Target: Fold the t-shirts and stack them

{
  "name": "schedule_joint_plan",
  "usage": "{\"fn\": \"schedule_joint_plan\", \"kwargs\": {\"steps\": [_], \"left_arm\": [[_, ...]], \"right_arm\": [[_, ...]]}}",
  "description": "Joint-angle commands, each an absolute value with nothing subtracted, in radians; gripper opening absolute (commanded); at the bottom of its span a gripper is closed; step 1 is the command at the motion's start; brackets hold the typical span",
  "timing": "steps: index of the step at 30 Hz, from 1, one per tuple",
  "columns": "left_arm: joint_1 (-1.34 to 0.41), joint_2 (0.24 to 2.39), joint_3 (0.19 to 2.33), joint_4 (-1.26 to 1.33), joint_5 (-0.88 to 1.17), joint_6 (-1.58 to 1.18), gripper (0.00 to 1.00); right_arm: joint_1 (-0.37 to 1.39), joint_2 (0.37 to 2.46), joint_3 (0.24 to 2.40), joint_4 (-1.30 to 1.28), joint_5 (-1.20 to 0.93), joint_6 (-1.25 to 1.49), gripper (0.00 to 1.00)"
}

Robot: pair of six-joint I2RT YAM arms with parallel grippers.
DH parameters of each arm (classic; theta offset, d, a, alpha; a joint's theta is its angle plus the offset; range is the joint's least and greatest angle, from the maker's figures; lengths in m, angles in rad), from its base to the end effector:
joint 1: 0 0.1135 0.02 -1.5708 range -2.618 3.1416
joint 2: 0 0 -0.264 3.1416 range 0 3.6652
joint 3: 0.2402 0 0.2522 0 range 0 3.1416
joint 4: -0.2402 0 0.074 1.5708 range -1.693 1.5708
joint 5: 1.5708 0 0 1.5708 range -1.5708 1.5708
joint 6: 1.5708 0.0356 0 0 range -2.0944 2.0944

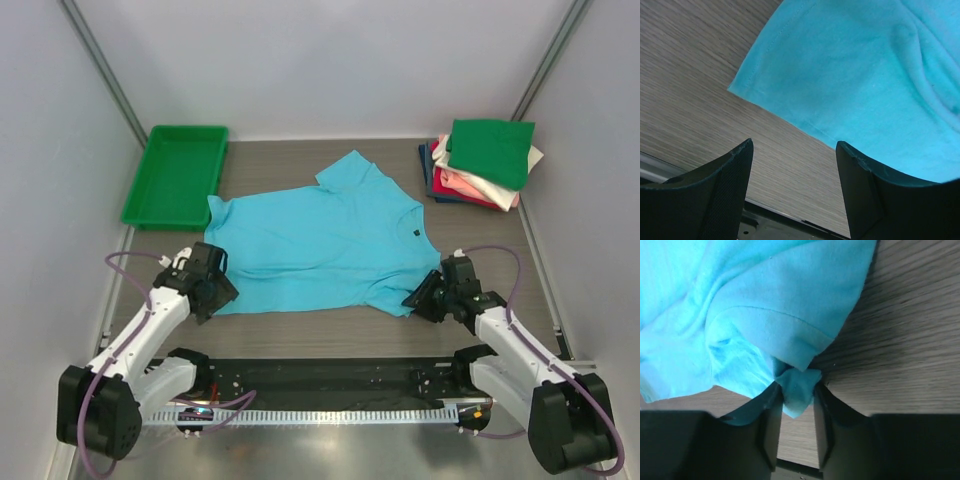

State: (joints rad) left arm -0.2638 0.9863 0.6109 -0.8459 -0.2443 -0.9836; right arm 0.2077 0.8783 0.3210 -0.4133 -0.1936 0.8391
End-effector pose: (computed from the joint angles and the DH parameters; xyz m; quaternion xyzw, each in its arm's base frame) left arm 0.1581 -0.0338 0.1977 -0.3641 0.9074 -0.0034 0.2102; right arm 0.1479 0.0382 0.1482 0.2681 0.9127 0.2270 0.2087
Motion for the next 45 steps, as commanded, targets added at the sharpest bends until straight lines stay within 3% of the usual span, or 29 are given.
{"fn": "schedule_joint_plan", "kwargs": {"steps": [1, 2, 3, 6, 15, 23, 26, 27, 30, 31, 45], "left_arm": [[-0.273, 1.0, 0.606, -0.808, -0.235, -1.023, 0.68], [-0.275, 1.005, 0.589, -0.807, -0.232, -1.034, 0.68], [-0.275, 1.006, 0.578, -0.804, -0.232, -1.041, 0.67], [-0.278, 1.019, 0.555, -0.793, -0.273, -1.066, 0.66], [-0.275, 1.121, 0.54, -0.75, -0.377, -1.072, 0.64], [-0.275, 1.222, 0.552, -0.689, -0.399, -1.077, 0.49], [-0.268, 1.307, 0.58, -0.672, -0.382, -1.052, 0.35], [-0.268, 1.339, 0.587, -0.669, -0.377, -1.042, 0.22], [-0.265, 1.359, 0.606, -0.661, -0.371, -1.032, 0.02], [-0.265, 1.358, 0.607, -0.657, -0.368, -1.023, 0.0], [-0.285, 0.993, 0.641, -0.82, -0.302, -1.0, 0.0]], "right_arm": [[0.212, 0.899, 0.348, -0.354, -0.161, 0.81, 0.33], [0.212, 0.896, 0.351, -0.354, -0.16, 0.807, 0.28], [0.21, 0.893, 0.359, -0.356, -0.155, 0.796, 0.16], [0.212, 0.888, 0.368, -0.36, -0.152, 0.787, 0.01], [0.209, 0.844, 0.478, -0.484, -0.104, 0.73, 0.01], [0.198, 0.816, 0.514, -0.537, -0.11, 0.713, 0.01], [0.195, 0.815, 0.522, -0.543, -0.109, 0.718, 0.01], [0.196, 0.805, 0.523, -0.543, -0.098, 0.719, 0.01], [0.193, 0.789, 0.529, -0.545, -0.077, 0.721, 0.01], [0.195, 0.779, 0.532, -0.546, -0.074, 0.721, 0.01], [0.195, 0.606, 0.633, -0.767, -0.005, 0.736, 0.01]]}}
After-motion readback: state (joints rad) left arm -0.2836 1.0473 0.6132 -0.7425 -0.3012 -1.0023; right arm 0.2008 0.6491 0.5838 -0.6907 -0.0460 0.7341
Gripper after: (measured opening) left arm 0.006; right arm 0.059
